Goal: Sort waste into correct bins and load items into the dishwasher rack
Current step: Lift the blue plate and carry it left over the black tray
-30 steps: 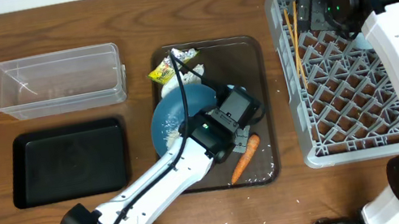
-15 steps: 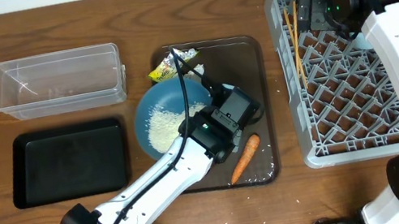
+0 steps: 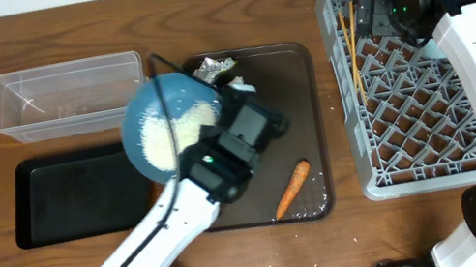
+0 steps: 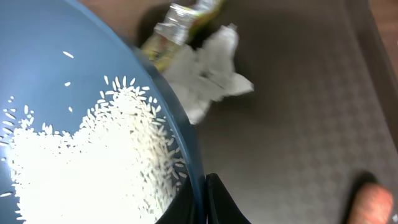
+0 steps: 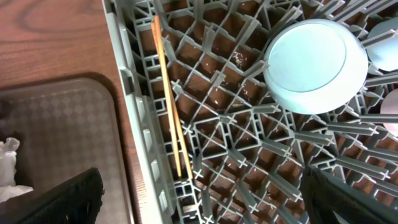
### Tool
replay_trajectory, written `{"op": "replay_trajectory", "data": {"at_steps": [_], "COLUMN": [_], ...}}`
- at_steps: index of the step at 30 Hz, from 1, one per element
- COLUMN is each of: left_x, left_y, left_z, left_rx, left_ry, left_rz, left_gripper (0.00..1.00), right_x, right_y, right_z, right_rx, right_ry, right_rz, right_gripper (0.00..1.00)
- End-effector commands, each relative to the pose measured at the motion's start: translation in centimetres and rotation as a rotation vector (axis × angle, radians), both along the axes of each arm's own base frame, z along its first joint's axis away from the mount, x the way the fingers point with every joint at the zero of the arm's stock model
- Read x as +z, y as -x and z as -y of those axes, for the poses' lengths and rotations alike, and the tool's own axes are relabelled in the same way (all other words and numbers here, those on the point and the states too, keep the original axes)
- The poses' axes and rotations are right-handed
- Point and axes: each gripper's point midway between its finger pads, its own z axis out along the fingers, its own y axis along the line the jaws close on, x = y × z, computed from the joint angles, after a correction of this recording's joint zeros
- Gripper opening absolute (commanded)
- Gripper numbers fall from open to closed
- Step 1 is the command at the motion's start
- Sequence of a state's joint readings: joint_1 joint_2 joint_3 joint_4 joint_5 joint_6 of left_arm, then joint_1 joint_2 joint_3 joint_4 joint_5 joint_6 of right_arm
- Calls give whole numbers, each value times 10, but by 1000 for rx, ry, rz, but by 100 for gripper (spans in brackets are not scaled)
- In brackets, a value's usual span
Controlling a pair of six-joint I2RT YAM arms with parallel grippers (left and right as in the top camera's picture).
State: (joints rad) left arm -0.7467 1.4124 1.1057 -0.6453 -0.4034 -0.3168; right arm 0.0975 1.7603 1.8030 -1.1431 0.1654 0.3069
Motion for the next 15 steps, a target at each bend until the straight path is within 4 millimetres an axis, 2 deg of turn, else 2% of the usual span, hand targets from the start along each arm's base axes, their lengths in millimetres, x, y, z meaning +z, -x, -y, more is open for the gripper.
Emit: {"op": "replay_trajectory", "data": {"at_steps": [1, 5, 10, 15], "left_x": [16, 11, 7, 6], "left_y": [-12, -21, -34, -41], "left_z": [-24, -40, -73, -92], "left_rx": [77, 114, 208, 252], "left_ry": [33, 150, 228, 328], "left_rz": [40, -33, -72, -101], "left_gripper": [6, 6, 6, 6], "right_x": [3, 3, 3, 3], "right_y": [1, 1, 1, 1], "right_z": [0, -2, -2, -3], "right_rx": [-10, -4, -4, -2], "right_ry": [-3, -4, -4, -4], "right_rz": [7, 7, 7, 7], "right_gripper": [99, 99, 99, 99]}}
